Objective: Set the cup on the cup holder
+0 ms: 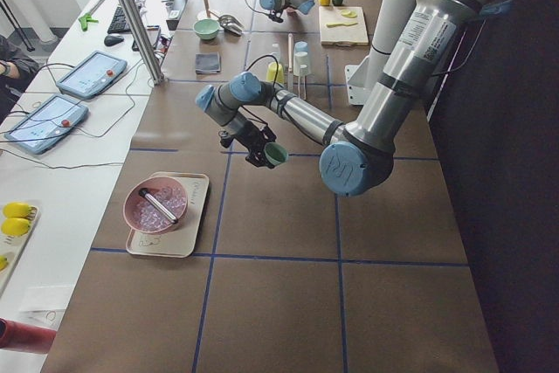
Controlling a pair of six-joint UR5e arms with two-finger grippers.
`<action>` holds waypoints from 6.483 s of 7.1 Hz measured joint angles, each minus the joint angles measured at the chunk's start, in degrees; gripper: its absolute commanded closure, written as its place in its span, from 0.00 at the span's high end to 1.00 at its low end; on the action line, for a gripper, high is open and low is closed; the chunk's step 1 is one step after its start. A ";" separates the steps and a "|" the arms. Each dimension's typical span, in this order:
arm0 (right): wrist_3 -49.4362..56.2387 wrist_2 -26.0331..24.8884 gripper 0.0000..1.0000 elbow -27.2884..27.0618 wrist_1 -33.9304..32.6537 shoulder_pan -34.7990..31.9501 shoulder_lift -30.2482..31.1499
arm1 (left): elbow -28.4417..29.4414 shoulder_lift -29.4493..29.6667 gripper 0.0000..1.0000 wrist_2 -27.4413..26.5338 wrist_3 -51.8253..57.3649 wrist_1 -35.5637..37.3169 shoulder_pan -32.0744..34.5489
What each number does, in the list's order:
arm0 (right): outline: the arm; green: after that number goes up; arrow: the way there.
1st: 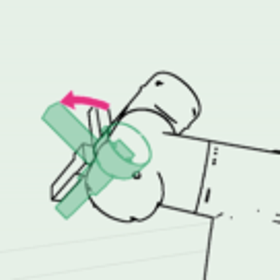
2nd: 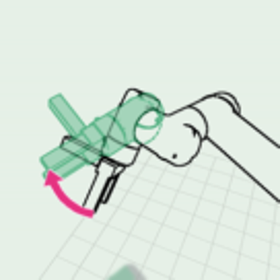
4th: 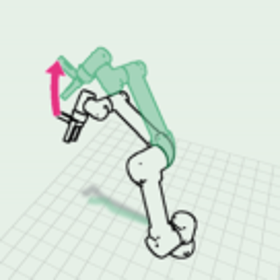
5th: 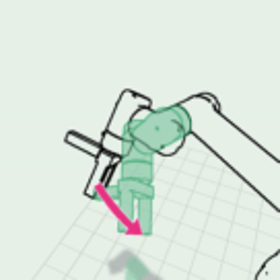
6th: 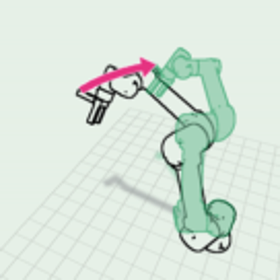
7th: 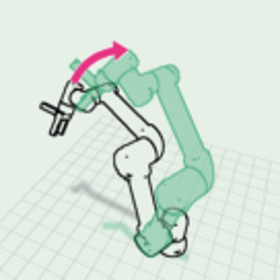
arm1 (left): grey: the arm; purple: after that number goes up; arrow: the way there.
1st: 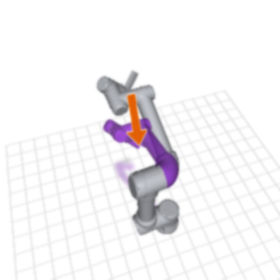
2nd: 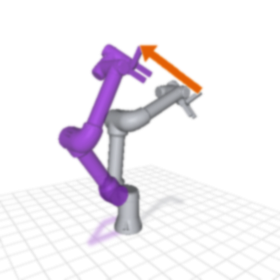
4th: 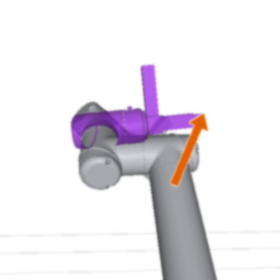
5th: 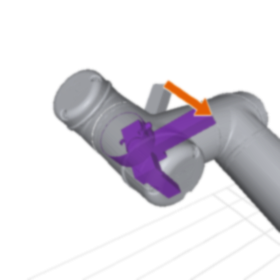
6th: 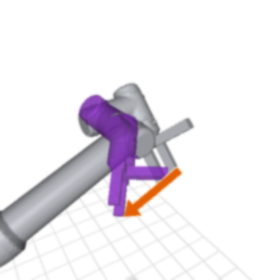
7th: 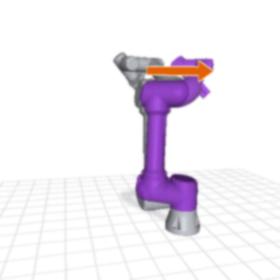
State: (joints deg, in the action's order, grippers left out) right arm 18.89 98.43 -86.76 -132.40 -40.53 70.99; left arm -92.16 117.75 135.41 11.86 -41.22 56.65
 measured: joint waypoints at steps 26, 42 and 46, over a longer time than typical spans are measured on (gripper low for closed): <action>-39.00 -12.01 0.19 3.19 144.31 14.10 -4.84 | -1.53 -9.96 0.10 -57.47 -17.64 -153.75 -39.97; -39.97 -14.02 1.00 7.13 144.62 15.34 -6.96 | 6.86 -7.37 1.00 -58.07 -17.57 -159.89 -41.99; -48.78 -13.45 1.00 0.19 136.22 14.16 -5.40 | 1.55 -7.73 1.00 -58.31 -17.81 -157.15 -37.45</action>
State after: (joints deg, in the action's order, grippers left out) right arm -29.89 84.97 -86.57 3.82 -26.37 65.59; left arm -90.62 110.02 77.11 -5.94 -198.37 19.19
